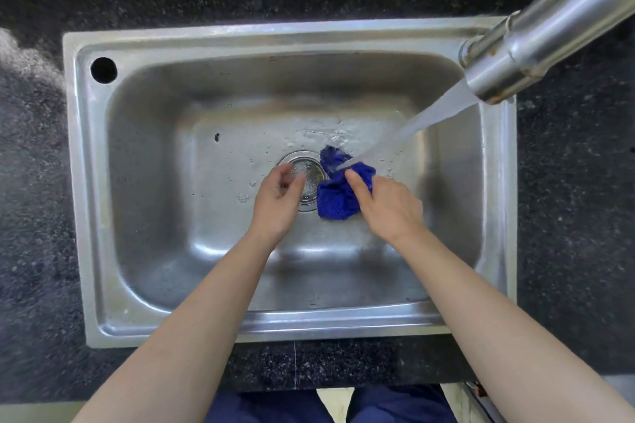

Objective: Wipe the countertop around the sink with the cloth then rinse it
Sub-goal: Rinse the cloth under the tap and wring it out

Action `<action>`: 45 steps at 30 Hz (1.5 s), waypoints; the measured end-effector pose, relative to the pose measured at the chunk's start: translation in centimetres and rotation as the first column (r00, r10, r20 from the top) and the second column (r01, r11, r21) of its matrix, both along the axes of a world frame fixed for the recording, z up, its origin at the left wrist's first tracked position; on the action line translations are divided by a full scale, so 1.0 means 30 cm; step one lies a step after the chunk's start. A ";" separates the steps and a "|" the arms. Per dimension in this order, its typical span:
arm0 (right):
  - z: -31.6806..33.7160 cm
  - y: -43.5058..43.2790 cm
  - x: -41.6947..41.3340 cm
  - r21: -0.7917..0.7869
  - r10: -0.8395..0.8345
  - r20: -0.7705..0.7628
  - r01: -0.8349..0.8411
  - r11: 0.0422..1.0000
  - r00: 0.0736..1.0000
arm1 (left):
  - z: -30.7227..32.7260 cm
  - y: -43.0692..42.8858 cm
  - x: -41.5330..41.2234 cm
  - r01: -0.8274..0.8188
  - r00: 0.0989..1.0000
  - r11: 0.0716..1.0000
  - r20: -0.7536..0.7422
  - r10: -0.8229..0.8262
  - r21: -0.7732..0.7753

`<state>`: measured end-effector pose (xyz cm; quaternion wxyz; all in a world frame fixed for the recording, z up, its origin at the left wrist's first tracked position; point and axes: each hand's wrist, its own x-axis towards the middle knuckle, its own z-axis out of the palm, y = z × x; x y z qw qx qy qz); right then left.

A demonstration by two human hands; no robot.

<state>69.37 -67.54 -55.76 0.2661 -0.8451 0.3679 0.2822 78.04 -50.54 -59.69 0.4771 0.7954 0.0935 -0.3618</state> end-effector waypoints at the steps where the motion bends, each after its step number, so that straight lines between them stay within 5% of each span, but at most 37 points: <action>1: -0.005 0.008 -0.020 -0.059 -0.009 0.016 0.010 0.998 1.000 | -0.005 -0.007 -0.003 0.020 1.000 1.000 0.012 -0.020 0.014; 6: -0.041 0.071 -0.059 -0.084 0.081 0.191 -0.066 0.994 0.978 | -0.017 -0.013 -0.013 0.074 0.997 0.996 0.023 -0.075 0.055; 10: -0.077 0.040 0.007 -0.015 0.490 0.172 -0.495 0.869 0.855 | -0.011 0.004 -0.013 0.080 0.995 0.993 0.048 -0.085 0.089; 13: -0.095 0.015 0.042 -0.028 0.667 0.104 -0.668 0.744 0.738 | -0.007 0.016 -0.013 0.059 0.997 0.992 0.046 -0.065 0.108; 15: -0.107 0.005 0.055 -0.025 0.645 0.121 -0.647 0.762 0.755 | -0.011 0.015 -0.013 0.062 0.997 0.992 0.044 -0.067 0.114; 18: -0.090 -0.004 0.071 0.149 0.288 0.219 -0.324 0.934 0.932 | -0.013 0.014 -0.017 0.066 0.997 0.990 0.038 -0.072 0.125; 21: -0.056 -0.002 0.047 0.169 0.089 0.184 -0.121 0.978 0.979 | -0.013 0.012 -0.020 0.055 0.998 0.992 0.033 -0.059 0.116; 24: -0.012 -0.001 -0.008 0.055 0.292 0.083 -0.297 0.953 0.953 | -0.023 0.015 -0.018 0.068 0.997 0.990 0.038 -0.073 0.125; 27: -0.027 0.000 -0.048 -0.050 0.607 0.056 -0.605 0.795 0.793 | -0.030 0.016 -0.012 0.074 0.996 0.988 0.041 -0.080 0.138; 30: -0.106 0.010 -0.036 -0.101 0.675 0.033 -0.669 0.736 0.737 | -0.032 0.016 -0.008 0.069 0.996 0.987 0.041 -0.075 0.145; 34: -0.159 0.020 0.012 -0.015 0.478 0.188 -0.485 0.875 0.858 | -0.021 0.020 -0.004 0.078 0.997 0.986 -0.001 -0.078 0.150; 37: -0.155 -0.004 0.058 0.220 0.116 0.343 -0.200 0.955 0.932 | -0.009 0.023 -0.007 0.062 0.998 0.988 -0.011 -0.061 0.140; 41: -0.101 -0.014 0.066 0.585 -0.334 0.269 0.122 0.802 0.903 | 0.043 -0.010 -0.006 -0.030 0.999 0.998 -0.032 0.032 0.046; 45: -0.061 -0.008 0.041 0.693 -0.454 0.176 0.217 0.687 0.874 | 0.110 -0.068 0.021 -0.077 0.980 0.981 -0.197 0.041 -0.177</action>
